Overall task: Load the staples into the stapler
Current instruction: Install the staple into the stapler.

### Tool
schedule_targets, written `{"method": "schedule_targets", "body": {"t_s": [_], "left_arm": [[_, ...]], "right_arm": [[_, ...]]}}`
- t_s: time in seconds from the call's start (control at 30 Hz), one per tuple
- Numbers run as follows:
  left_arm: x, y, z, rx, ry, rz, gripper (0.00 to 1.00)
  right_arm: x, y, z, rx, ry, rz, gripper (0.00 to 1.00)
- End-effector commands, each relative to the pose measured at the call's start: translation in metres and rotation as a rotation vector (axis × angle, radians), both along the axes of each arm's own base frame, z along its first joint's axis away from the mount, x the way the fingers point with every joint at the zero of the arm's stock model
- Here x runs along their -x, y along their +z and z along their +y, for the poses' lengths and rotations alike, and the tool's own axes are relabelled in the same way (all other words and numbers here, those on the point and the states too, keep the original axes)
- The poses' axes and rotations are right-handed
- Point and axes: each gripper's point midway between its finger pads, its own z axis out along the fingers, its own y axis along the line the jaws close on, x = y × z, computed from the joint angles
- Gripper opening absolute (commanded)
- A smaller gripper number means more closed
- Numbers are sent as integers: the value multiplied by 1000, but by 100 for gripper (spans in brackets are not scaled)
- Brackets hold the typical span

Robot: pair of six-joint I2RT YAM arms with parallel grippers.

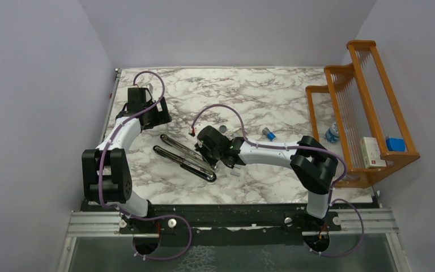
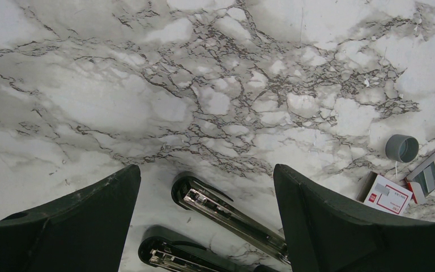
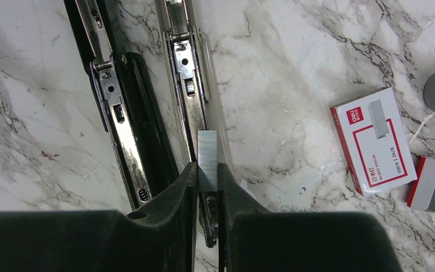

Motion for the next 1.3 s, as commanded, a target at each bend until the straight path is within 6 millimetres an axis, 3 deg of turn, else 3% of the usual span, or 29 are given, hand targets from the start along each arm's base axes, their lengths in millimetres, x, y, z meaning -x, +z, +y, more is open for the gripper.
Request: {"method": "schedule_targets", "body": {"t_s": [0.0,0.73,1.27], "left_arm": [[-7,12,-1,11,-12,-40,90],[-7,12,0,9,-12,-40,90],[-6,11,0,5,-12,-40,90]], "right_arm": [[-1,-13,-14,83,-53,9,1],[-4,-13,-18,96,-86,5,1],[13,-12,-1,128,115,82,1]]}}
